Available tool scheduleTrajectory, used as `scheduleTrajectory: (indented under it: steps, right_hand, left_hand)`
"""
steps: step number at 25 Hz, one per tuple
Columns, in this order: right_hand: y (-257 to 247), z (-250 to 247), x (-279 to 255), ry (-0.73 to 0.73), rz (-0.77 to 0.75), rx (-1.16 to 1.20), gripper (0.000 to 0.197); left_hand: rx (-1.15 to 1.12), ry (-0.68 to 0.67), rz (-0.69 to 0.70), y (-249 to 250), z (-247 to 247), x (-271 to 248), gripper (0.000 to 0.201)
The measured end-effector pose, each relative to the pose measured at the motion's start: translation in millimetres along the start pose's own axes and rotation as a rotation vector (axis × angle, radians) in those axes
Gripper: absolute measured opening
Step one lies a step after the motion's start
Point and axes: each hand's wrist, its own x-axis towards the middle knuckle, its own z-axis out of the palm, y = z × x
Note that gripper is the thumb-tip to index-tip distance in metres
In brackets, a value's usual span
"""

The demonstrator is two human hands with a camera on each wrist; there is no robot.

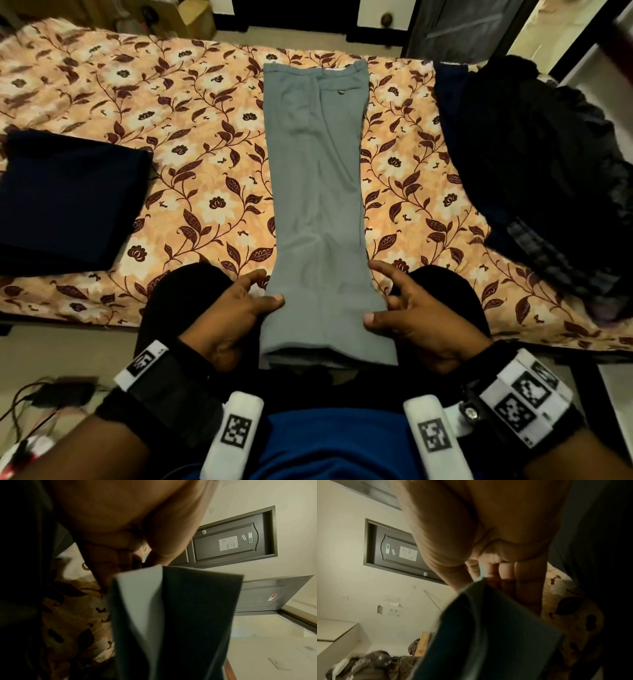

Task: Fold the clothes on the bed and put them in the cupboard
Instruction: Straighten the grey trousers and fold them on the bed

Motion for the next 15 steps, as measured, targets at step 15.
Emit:
scheduleTrajectory:
  steps: [15]
  right_hand:
    - [-328.8, -8.6, 162.0, 0.629, -0.738, -0.369, 0.023]
  left_hand:
    - [0.166, 0.203, 0.894, 313.4, 98.9, 103.1, 0.034]
